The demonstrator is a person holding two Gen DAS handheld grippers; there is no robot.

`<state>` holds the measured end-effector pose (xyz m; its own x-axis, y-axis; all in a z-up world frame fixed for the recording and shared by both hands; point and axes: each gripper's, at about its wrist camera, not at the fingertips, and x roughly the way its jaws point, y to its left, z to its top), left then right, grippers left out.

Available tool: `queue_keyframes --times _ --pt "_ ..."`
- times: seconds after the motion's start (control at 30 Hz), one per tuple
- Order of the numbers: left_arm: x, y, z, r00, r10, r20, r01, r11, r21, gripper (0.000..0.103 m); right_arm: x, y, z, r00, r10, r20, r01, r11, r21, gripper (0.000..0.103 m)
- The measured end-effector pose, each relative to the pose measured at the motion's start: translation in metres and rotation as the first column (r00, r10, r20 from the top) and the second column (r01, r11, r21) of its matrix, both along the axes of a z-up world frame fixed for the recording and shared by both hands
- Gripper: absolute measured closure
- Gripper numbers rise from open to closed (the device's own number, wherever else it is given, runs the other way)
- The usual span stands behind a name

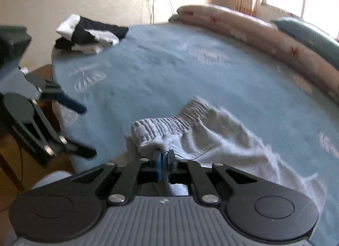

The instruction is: Fold clothes

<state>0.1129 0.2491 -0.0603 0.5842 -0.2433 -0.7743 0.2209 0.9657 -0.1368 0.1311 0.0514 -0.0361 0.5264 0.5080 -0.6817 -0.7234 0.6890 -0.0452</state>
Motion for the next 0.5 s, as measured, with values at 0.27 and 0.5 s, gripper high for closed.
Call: queue_keyframes --times 0.27,0.5 --pt "0.006 -0.011 0.008 0.999 -0.039 0.018 0.039 0.999 0.004 0.001 -0.008 0.001 -0.037 0.997 0.024 -0.073 -0.030 0.996 -0.082 0.075" --pt "0.029 -0.044 0.030 0.982 -0.166 0.095 0.169 0.986 -0.017 0.001 -0.014 -0.072 -0.009 0.987 -0.159 -0.011 0.160 0.987 0.016 0.066"
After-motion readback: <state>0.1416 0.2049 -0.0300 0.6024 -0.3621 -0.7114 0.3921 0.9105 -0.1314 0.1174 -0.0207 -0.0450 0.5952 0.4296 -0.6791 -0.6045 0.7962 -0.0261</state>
